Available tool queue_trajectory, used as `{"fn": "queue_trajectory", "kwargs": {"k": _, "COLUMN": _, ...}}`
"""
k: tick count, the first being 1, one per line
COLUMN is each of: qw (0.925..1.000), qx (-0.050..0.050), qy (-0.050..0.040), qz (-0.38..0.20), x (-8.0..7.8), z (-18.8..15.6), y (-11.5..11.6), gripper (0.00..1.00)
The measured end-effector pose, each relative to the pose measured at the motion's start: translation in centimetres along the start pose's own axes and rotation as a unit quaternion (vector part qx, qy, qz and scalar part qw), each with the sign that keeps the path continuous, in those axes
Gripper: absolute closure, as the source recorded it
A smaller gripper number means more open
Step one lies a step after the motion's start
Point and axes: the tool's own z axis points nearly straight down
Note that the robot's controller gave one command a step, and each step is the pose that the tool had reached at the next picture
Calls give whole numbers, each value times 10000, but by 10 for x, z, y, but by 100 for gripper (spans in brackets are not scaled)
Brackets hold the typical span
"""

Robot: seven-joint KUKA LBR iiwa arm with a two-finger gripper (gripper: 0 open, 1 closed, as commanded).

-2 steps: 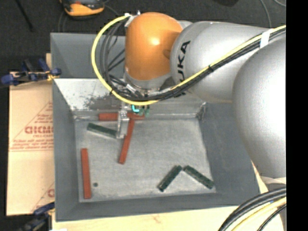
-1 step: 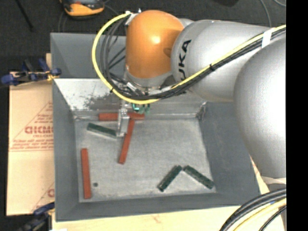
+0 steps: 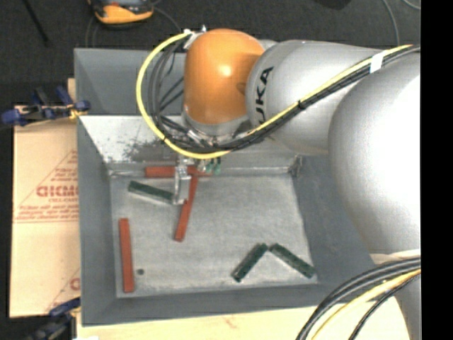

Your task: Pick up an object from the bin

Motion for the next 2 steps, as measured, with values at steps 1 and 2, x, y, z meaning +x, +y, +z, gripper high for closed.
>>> {"fn": "queue_trajectory", "kwargs": {"k": 1, "qw": 9999, "qx": -3, "qy": 43, "qz": 122, "x": 16, "z": 102, "y": -14, "gripper": 100}}
{"fn": "queue_trajectory", "kwargs": {"k": 2, "qw": 9999, "qx": -5, "qy": 43, "qz": 127, "x": 16, "z": 102, "y": -14, "gripper": 0}}
